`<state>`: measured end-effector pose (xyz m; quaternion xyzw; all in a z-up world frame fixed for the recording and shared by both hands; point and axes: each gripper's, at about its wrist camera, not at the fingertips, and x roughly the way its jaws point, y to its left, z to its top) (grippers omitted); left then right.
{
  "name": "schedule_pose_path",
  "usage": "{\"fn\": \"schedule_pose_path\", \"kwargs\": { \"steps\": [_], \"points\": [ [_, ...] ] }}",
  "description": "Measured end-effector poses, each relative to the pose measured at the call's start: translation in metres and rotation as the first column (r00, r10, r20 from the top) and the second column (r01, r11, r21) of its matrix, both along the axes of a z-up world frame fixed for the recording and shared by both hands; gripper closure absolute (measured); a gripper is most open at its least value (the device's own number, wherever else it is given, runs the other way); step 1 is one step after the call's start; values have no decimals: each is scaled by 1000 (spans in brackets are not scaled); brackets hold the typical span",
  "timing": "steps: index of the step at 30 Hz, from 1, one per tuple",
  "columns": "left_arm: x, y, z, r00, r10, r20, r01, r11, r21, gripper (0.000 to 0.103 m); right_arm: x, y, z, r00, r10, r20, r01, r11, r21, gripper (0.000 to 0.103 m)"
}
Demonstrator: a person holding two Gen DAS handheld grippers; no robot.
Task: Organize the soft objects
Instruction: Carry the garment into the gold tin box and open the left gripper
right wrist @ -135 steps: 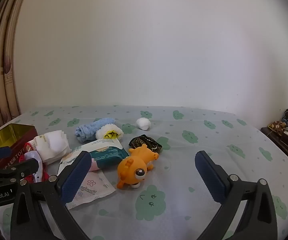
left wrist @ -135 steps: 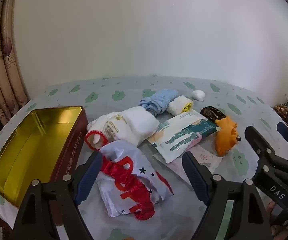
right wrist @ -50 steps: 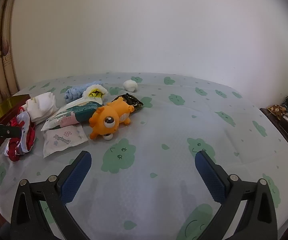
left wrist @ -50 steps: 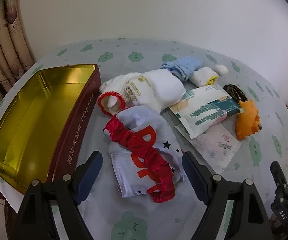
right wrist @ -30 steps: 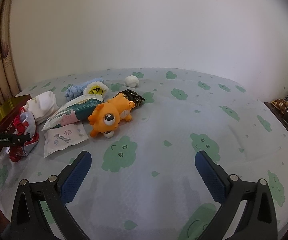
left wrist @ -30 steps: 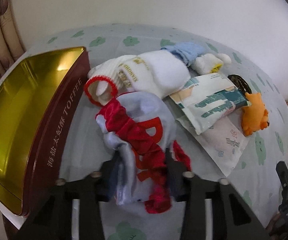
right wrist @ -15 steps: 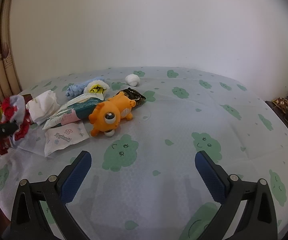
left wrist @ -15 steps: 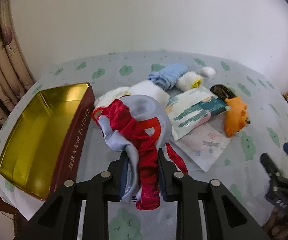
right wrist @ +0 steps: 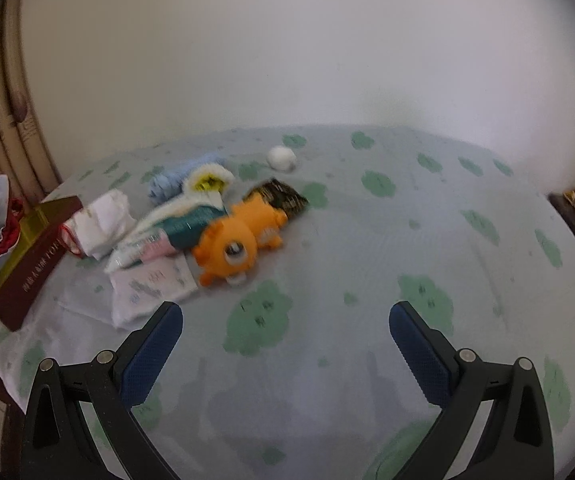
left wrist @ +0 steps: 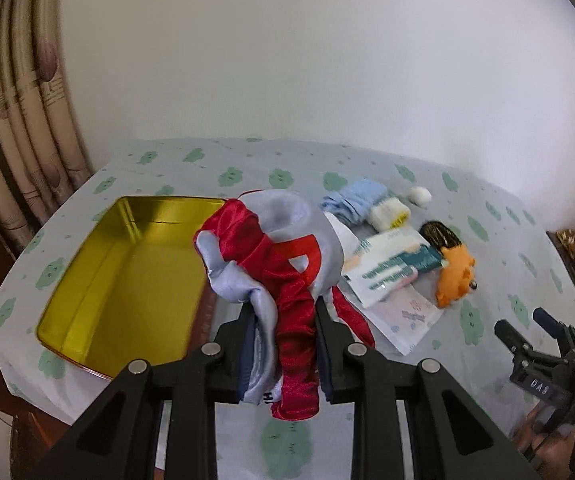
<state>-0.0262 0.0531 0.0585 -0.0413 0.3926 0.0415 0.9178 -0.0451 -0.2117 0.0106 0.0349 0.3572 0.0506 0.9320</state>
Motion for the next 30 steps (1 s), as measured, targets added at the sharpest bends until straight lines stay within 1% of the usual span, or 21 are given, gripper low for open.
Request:
{"fn": "schedule_pose_path", "kwargs": {
  "steps": [2,3,6,7,8,9,10,11,13,15,16,17,18,19,20,21,22,23,26,29,30],
  "points": [
    [-1,13,5,1000,27,6,-27,1000,-7,77,12,3,6,1000,19,-9,-19,1000,-2,0],
    [-1,17,7,999,34,7,-34,999,-8,77,21,4,7,999,34,-33,-34,999,6,0],
    [0,38,10,997,73,9,-73,997,-9,77,39,7,8,995,50,-81,-46,997,57,1],
    [0,44,11,997,83,9,-82,997,-6,77,46,9,8,994,48,-97,-41,997,73,6],
    [1,51,11,996,94,10,-94,996,-3,77,52,11,6,993,41,-114,-33,996,78,18],
    [2,59,11,994,107,10,-107,994,-1,77,59,14,4,990,35,-135,-25,997,74,25],
    [3,66,11,993,118,7,-117,993,-3,77,66,16,0,986,41,-162,-29,997,76,36],
    [4,74,11,992,127,3,-127,992,-11,77,73,19,-4,979,56,-194,-39,995,89,38],
    [6,90,9,990,143,-3,-143,989,-29,77,78,21,-5,977,69,-199,-45,992,121,37],
    [9,102,8,988,156,-11,-156,987,-24,77,81,26,-3,978,66,-197,-48,994,96,37],
    [11,106,7,988,154,-16,-154,988,-19,75,84,28,-3,975,67,-213,-46,994,103,37],
    [15,111,5,987,160,-25,-160,987,-4,73,85,27,-4,972,71,-226,-43,991,128,37],
    [19,112,2,986,163,-35,-163,987,9,69,85,24,-4,967,82,-240,-40,984,174,37],
    [23,114,-1,987,157,-47,-156,988,23,66,84,21,-3,964,97,-246,-35,968,247,36],
    [27,115,-4,987,151,-55,-149,988,38,64,82,20,-1,965,100,-241,-31,961,273,33],
    [29,117,-9,986,156,-59,-153,986,61,60,80,20,2,967,90,-239,-24,964,266,29],
    [32,119,-12,985,163,-57,-158,984,77,59,79,24,4,968,68,-243,-14,976,218,23],
    [34,120,-16,984,167,-60,-162,983,90,58,79,27,4,968,57,-245,-11,982,188,23],
    [41,121,-27,978,188,-93,-176,976,126,55,83,28,-2,962,49,-270,0,984,181,24],
    [41,120,-33,974,203,-96,-186,969,164,54,86,23,-8,954,22,-298,32,984,177,24],
    [40,120,-33,974,206,-93,-187,966,177,51,88,22,-11,952,18,-306,40,983,181,24]
  ]
}}
